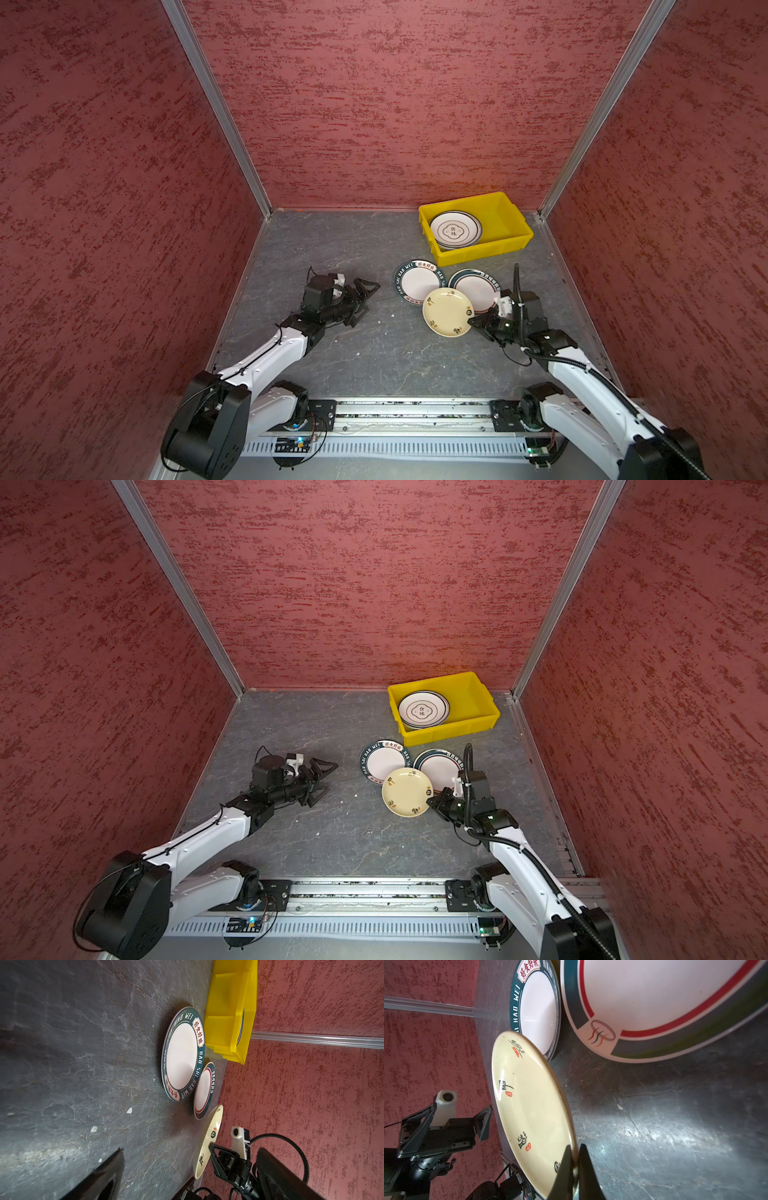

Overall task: Place the plates into the plastic bin on the countertop
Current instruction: 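Lift the cream plate upright with the right gripper, then carry the cream plate into the yellow bin with the right gripper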

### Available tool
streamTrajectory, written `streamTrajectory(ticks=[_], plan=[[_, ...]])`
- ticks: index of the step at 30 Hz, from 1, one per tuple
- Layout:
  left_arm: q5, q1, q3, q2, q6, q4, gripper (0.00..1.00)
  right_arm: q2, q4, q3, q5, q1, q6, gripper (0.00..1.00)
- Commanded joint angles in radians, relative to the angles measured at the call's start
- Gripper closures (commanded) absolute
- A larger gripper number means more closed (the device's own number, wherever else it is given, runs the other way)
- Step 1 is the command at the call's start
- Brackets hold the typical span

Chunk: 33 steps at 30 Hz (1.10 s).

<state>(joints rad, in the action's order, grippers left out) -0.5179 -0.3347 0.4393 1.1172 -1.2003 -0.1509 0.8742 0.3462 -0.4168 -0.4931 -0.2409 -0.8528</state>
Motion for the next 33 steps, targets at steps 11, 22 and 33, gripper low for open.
streamTrajectory(ticks=[11,22,33], plan=[[0.007,0.009,0.000,-0.005,-0.004,-0.039,0.01,0.026,-0.131,-0.202,0.046,-0.008,-0.070,1.00],[-0.024,0.013,0.028,-0.005,-0.004,-0.045,0.01,0.197,-0.224,-0.417,0.097,-0.008,-0.054,1.00],[-0.058,0.043,0.018,-0.069,0.030,-0.090,0.01,0.437,-0.164,-0.692,0.275,0.014,0.058,1.00]])
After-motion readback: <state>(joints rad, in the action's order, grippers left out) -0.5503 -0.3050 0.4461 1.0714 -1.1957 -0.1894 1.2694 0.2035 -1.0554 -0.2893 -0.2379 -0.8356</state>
